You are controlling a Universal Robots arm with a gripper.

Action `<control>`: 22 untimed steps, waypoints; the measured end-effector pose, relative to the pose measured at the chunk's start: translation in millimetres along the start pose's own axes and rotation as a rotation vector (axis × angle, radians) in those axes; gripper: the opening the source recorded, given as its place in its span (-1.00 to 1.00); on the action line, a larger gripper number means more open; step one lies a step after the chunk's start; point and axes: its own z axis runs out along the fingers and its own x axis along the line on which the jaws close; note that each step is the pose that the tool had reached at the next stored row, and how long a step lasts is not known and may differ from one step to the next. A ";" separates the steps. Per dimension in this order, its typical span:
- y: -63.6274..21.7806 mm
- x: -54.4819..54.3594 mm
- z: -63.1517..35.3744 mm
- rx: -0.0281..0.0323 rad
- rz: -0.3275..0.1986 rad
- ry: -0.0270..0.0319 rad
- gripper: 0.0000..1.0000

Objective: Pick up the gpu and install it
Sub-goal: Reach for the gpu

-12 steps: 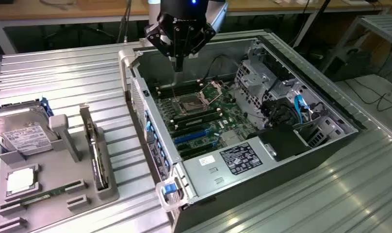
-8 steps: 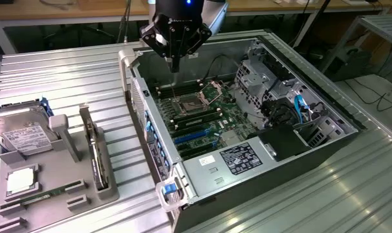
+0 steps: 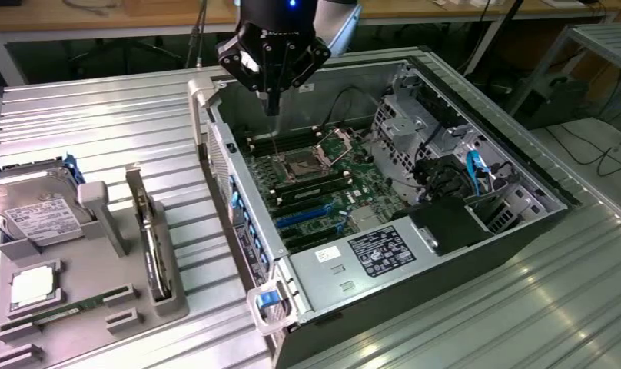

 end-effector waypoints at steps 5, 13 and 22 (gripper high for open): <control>-0.5 4.3 -0.2 0.0001 0.000 0.0001 -0.79; -1.1 10.3 -0.3 0.0000 0.000 0.0000 -0.79; -1.8 13.7 -0.4 0.0000 0.000 0.0000 -0.79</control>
